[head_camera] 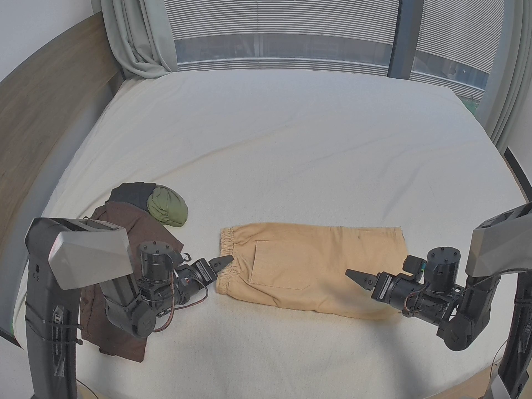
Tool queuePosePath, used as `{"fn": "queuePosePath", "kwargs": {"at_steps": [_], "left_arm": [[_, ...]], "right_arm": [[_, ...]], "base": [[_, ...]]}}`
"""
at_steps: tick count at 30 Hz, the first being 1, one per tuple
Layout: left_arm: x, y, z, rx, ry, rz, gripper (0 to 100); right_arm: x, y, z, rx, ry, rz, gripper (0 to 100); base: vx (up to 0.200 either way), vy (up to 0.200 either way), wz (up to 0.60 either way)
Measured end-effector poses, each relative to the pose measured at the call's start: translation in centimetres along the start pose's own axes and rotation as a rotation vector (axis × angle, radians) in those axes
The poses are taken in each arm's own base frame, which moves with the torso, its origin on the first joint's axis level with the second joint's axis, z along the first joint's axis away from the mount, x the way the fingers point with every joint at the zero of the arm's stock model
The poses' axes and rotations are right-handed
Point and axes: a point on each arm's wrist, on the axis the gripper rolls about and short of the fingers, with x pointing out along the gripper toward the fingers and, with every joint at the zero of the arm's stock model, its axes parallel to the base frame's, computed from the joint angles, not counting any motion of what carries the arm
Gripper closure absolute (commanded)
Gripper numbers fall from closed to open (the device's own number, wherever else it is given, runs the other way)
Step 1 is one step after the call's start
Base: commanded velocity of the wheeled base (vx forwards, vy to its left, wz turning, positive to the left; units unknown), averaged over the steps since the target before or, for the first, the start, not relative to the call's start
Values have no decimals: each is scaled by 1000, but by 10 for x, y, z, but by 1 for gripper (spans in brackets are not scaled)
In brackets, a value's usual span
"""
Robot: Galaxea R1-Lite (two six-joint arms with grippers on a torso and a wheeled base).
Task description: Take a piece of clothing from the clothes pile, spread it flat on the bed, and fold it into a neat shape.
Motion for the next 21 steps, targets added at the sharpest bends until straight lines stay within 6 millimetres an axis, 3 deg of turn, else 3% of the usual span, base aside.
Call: {"fn": "queuePosePath", "kwargs": {"at_steps": [14,21], "left_arm": [[16,2,-16,-11,46,46,0],[21,-6,-22,-18,60,28,0]], "right_arm": [[0,1,1,0,-3,4,0],[0,1,1,-1,-3,7,0]], "base": [[0,0,0],[0,0,0]]}}
